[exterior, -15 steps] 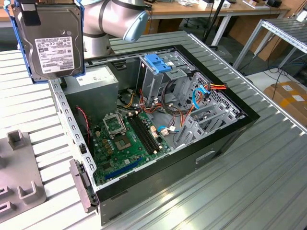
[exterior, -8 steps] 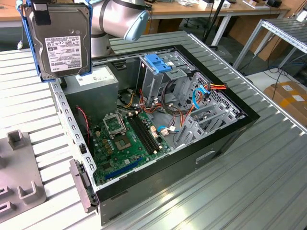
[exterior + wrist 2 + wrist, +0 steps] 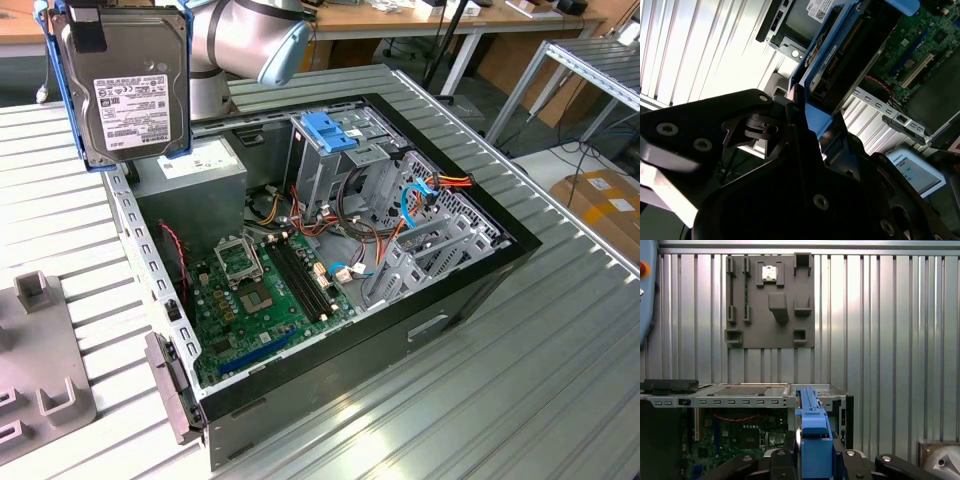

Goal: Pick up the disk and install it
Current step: 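Pick up the disk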

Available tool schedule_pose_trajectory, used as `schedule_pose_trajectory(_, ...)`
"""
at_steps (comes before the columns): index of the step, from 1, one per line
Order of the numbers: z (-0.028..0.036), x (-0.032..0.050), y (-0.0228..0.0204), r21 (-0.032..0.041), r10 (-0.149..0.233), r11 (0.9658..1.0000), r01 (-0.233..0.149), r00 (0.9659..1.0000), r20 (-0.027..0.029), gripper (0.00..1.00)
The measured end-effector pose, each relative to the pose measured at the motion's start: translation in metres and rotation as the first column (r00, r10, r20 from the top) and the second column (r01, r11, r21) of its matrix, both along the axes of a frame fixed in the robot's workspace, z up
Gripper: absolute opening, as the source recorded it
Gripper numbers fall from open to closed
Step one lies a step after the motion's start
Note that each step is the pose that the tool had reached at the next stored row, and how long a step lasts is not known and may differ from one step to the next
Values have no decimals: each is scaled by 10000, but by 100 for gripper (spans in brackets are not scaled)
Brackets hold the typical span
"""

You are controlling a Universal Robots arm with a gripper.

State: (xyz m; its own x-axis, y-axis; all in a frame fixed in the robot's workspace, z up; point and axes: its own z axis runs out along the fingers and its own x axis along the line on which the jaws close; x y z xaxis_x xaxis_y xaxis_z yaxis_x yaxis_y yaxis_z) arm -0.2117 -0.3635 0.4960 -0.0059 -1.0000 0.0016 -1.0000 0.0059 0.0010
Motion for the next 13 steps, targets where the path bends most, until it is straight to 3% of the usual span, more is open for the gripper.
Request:
schedule_pose_trajectory(6,0,93,0,1,2,10000,-2,10000,0,37)
schedule_pose_trajectory(13,0,366,0,0,2,10000,-2,10000,0,37)
